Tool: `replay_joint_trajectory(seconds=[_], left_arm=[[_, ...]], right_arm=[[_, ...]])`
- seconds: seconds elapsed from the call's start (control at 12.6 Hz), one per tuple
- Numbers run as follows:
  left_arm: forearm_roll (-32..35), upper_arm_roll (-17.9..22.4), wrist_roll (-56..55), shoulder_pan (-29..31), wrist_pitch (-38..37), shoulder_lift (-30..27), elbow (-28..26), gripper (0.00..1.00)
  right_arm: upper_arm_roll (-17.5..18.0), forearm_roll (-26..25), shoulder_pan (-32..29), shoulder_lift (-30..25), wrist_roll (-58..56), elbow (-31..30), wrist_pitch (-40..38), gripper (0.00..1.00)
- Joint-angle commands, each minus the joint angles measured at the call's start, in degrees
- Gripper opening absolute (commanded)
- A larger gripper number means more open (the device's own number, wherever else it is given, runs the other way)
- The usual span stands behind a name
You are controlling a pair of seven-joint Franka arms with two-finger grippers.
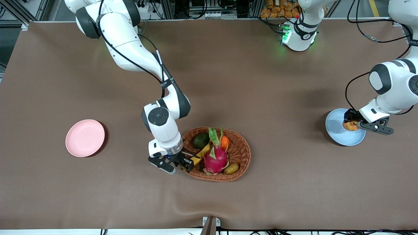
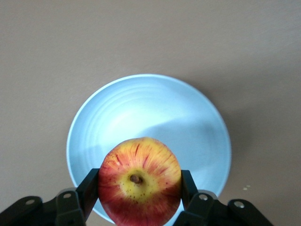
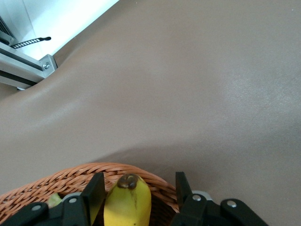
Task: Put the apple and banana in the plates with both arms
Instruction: 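Lower the apple onto the blue plate while the right gripper grasps the banana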
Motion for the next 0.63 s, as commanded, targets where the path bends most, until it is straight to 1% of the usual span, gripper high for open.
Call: replay_joint_trajectory(seconds=[0.0, 0.16, 0.24, 0.47, 0.55], left_arm=[[1.25, -0.56, 0.53, 0.87, 2.47, 0.96, -0.36, 0.44], [1.25, -0.56, 0.53, 1.04, 2.73, 1.84, -0.36, 0.45], [1.25, -0.56, 0.53, 1.22, 3.69, 2.54, -0.36, 0.46], [1.25, -0.56, 0.53, 1.92, 3.88, 3.78, -0.36, 0.51], [1.25, -0.56, 0.53, 1.92, 3.97, 3.87, -0.36, 0.55]], right_arm=[[-0.31, -0.94, 0.54, 1.42, 2.7, 2.45, 0.07, 0.68], [-0.31, -0.94, 0.63, 1.42, 2.7, 2.62, 0.07, 0.6], [-0.31, -0.94, 0.63, 1.42, 2.7, 2.63, 0.07, 0.58], [-0.31, -0.94, 0.63, 1.42, 2.7, 2.63, 0.07, 0.58], [-0.31, -1.03, 0.72, 1.42, 2.7, 2.63, 0.07, 0.58]])
